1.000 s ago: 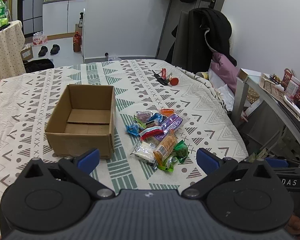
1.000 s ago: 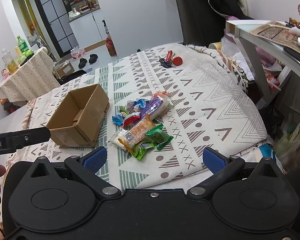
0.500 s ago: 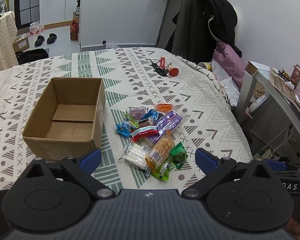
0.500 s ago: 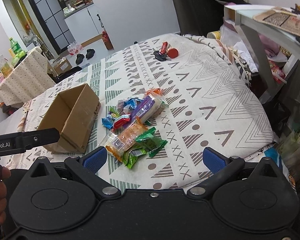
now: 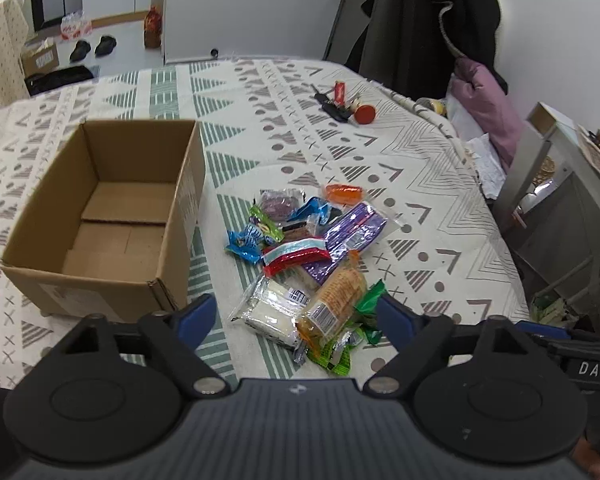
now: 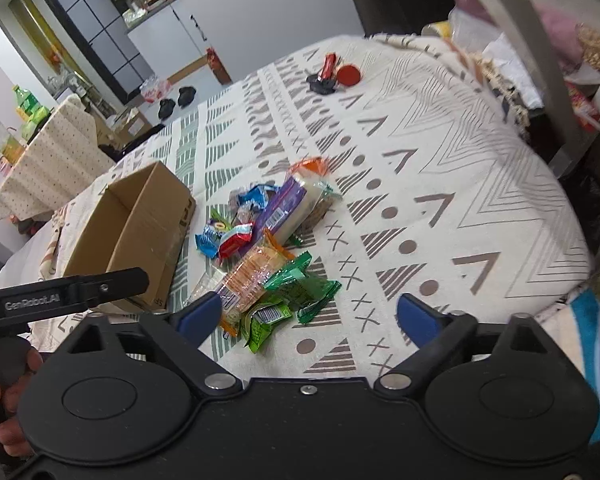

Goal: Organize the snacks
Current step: 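Grasp the bread stick bag with the left tool while the right grasps a green candy packet, then carry both snacks over the cardboard box and open both tools to drop them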

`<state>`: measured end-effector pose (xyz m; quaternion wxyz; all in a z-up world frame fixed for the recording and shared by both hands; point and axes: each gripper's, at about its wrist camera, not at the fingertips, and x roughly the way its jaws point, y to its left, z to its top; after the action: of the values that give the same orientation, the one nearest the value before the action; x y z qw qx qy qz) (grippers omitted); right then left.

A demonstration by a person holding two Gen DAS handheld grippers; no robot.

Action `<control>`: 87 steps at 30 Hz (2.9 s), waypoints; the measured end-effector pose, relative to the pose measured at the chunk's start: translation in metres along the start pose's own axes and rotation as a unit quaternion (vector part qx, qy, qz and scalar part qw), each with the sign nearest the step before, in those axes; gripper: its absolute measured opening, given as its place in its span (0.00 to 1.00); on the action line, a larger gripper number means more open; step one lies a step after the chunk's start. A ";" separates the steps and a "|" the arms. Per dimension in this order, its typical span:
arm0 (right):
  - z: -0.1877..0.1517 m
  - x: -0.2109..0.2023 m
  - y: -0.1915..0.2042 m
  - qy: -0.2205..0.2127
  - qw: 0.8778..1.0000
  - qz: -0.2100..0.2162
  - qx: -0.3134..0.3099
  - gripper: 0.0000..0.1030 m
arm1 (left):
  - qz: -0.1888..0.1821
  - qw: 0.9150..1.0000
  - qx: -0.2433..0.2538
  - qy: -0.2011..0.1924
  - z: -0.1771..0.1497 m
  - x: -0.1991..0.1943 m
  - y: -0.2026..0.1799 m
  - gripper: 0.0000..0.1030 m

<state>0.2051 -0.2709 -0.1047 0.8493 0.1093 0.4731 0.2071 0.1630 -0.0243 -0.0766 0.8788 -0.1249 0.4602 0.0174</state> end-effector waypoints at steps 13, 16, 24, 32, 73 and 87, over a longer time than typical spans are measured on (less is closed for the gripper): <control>0.011 0.057 -0.013 0.062 0.997 0.020 0.040 0.67 | -0.005 0.999 -0.012 0.046 0.004 0.059 0.010 0.65; 0.014 0.070 -0.015 0.075 0.996 0.018 0.048 0.67 | -0.025 0.998 -0.007 0.054 0.005 0.070 0.005 0.65; 0.015 0.088 -0.020 0.095 0.994 0.015 0.051 0.66 | -0.055 0.995 0.007 0.086 0.008 0.106 -0.006 0.56; 0.014 0.099 -0.022 0.105 0.994 0.019 0.040 0.66 | -0.073 0.991 0.028 0.105 0.013 0.126 -0.013 0.30; 0.031 0.050 0.045 -0.037 0.997 0.056 -0.026 0.30 | -0.033 0.999 -0.020 -0.012 0.024 0.009 0.036 0.20; 0.037 0.049 0.094 -0.058 0.993 0.093 -0.042 0.30 | 0.010 0.998 -0.049 -0.047 0.037 -0.026 0.086 0.20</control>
<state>0.2365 -0.1649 -0.0864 0.8560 0.1289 0.4021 0.2983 0.1657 0.0697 -0.0523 0.8919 -0.1624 0.4185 0.0548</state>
